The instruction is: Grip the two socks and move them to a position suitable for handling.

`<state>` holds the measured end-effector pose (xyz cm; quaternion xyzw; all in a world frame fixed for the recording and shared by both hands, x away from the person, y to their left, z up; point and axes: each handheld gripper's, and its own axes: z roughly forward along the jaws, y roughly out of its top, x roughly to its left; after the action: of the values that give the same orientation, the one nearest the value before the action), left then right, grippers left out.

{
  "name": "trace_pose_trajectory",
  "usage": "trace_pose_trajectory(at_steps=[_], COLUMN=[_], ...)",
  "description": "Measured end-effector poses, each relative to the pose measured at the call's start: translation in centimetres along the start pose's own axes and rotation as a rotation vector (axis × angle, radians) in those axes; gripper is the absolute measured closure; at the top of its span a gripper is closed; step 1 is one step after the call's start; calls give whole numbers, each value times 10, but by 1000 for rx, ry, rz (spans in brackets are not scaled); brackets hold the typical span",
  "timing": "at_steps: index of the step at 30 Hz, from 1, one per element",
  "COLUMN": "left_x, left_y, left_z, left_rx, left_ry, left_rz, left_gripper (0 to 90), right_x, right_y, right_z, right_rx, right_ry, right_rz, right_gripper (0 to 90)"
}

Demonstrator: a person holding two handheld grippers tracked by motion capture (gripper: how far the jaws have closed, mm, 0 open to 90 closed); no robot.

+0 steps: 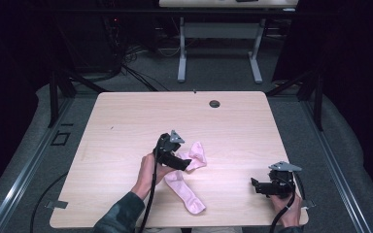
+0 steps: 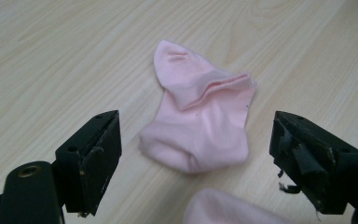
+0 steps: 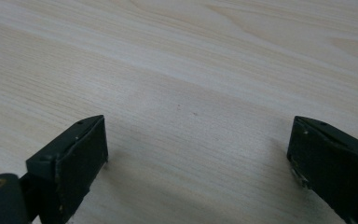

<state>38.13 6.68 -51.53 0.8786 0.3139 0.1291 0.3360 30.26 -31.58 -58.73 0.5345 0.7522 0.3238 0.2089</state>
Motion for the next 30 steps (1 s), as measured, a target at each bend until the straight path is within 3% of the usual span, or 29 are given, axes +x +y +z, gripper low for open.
trace_pose_trajectory(at_steps=[5,10,16,24,30], left_x=[-8,-26,-54,-89,-113], left_y=[-12,-24,-33,-44,-49], left_z=[-18,-28,-31,-31,-22], left_rx=[4,2,-2,0,37], left_ry=[27,13,-18,-53,-86], left_rz=[14,27,57,86,124], left_gripper=[153,133,128,142,159], right_x=[-2,7,13,15,15], right_y=[-1,-2,2,0,0], right_z=[-5,-8,-5,-3,-3], right_rx=[-21,-52,-66,-61,-56], right_ry=[44,70,98,97,93], right_rz=[24,20,13,4,6], right_gripper=[3,0,1,25,37])
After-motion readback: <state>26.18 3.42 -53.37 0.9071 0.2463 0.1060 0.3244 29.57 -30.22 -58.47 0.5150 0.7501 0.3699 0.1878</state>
